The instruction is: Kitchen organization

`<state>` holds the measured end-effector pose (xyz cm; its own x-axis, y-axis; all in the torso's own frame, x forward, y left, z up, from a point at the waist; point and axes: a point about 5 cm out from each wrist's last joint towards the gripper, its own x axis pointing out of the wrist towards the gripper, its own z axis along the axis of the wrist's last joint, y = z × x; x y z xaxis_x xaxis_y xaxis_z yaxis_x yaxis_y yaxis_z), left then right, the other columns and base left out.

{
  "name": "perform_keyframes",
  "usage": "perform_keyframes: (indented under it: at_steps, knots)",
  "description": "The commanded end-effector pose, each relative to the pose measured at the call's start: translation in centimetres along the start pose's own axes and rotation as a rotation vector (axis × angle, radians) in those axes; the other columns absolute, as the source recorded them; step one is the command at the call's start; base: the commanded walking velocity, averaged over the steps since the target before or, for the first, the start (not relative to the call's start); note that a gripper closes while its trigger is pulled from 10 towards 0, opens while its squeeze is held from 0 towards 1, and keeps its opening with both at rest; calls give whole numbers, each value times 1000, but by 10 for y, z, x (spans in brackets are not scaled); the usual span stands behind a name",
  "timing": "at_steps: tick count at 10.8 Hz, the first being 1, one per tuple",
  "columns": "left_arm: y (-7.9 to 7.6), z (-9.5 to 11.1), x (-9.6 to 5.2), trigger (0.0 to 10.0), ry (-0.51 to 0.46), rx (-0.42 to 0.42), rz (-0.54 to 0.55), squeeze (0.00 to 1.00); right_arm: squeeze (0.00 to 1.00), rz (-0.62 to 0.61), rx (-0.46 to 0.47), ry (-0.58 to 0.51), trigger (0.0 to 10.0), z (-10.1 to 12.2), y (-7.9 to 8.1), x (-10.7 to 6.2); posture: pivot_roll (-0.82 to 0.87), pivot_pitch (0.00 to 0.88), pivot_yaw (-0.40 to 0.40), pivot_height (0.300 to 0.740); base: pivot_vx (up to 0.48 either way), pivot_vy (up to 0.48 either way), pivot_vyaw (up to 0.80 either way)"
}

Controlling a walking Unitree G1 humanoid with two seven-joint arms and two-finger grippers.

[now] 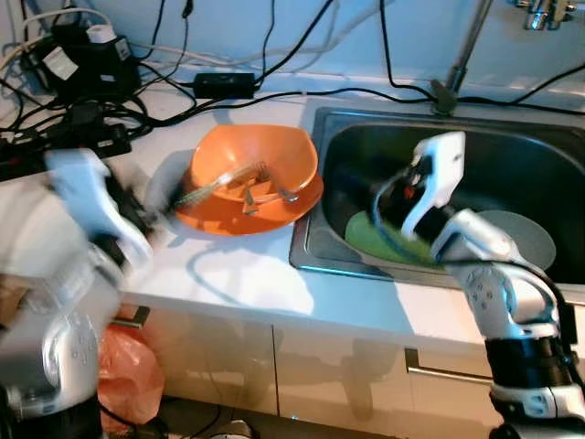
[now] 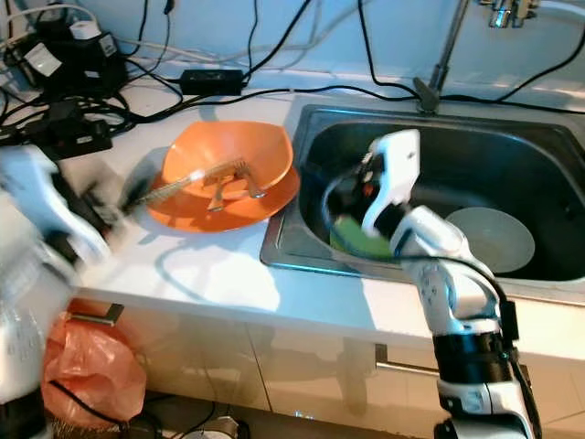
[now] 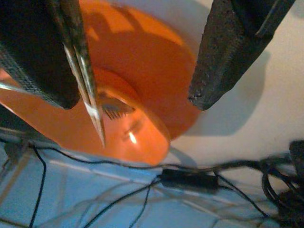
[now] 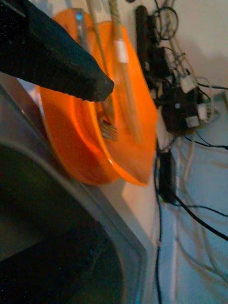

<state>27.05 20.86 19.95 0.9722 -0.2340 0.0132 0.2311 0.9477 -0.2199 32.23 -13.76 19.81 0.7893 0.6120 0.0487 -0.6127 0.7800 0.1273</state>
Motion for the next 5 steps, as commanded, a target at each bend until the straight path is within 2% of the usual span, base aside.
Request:
perform_keyframes:
  at_steps: [1, 3, 5]
  knots:
    - [0, 4, -2, 10000, -5, 2, -17, 0, 0, 0, -16, 8, 10000, 0, 0, -1, 212, 38, 35, 740, 0, 0, 0]
    - [-3, 5, -2, 10000, 25, -50, -72, 0, 0, 11, -9, 14, 10000, -1, 2, -1, 214, 38, 36, 740, 0, 0, 0]
    - [-2, 4, 2, 10000, 63, -165, -82, 0, 0, 15, -4, 21, 10000, -3, 4, -1, 214, 41, 36, 740, 0, 0, 0]
